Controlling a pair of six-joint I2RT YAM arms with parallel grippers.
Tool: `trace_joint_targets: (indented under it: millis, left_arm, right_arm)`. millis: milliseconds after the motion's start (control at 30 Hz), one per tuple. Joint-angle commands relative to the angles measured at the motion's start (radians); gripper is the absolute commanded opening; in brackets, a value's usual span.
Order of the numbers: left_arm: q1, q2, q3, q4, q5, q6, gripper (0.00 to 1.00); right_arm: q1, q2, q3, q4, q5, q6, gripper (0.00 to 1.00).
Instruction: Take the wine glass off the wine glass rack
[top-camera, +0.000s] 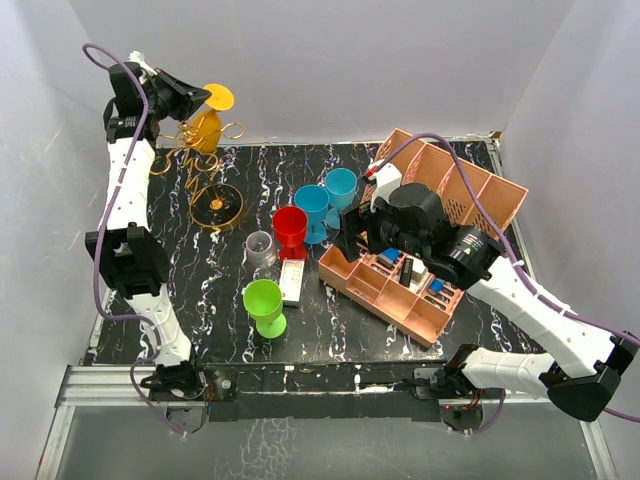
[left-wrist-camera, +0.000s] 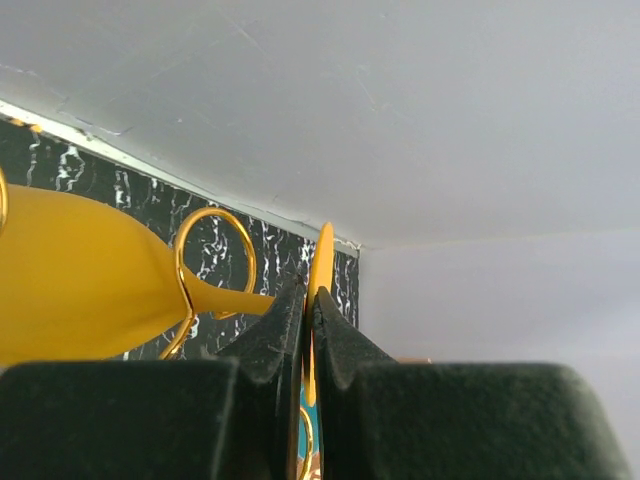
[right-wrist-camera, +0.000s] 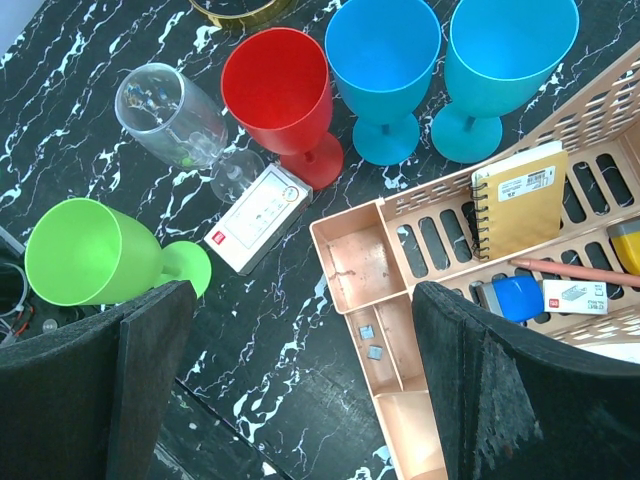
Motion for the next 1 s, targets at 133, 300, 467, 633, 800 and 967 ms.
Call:
trace_joint_targets:
  millis: [133,300,467,633,800,967]
  left_arm:
    - [-0.040,-0.076,0.003,0.050,0.084,0.175,0.00]
    - [-0.040,-0.118,-0.031,0.018,0.066,0.307,0.00]
    - [-0.036,-0.169,-0.123,0.054,0.012,0.380,0.00]
    - [-0.023,-0.153,-0.139,0.085,0.109,0.380,0.00]
    - [-0.023,-0.170,-0.142,0.075,0.146,0.460,0.00]
    - [-0.022,-0.185,-0.090,-0.037,0.125,0.600,0.00]
  right_arm:
    - [-0.006,-0.010,0.038,0.038,-0.005,0.000,1.00]
    - [-0.006,0.006,0.055,0.038,-0.012,-0.007,1.00]
    - [-0.006,0.017,0.063,0.036,-0.018,-0.010,1.00]
    - [-0.007,0.009,0.059,0.036,-0.018,-0.009,1.00]
    - [-0.006,0.012,0.068,0.024,-0.020,-0.010,1.00]
    - [-0.006,0.016,0.070,0.024,-0.021,-0.012,1.00]
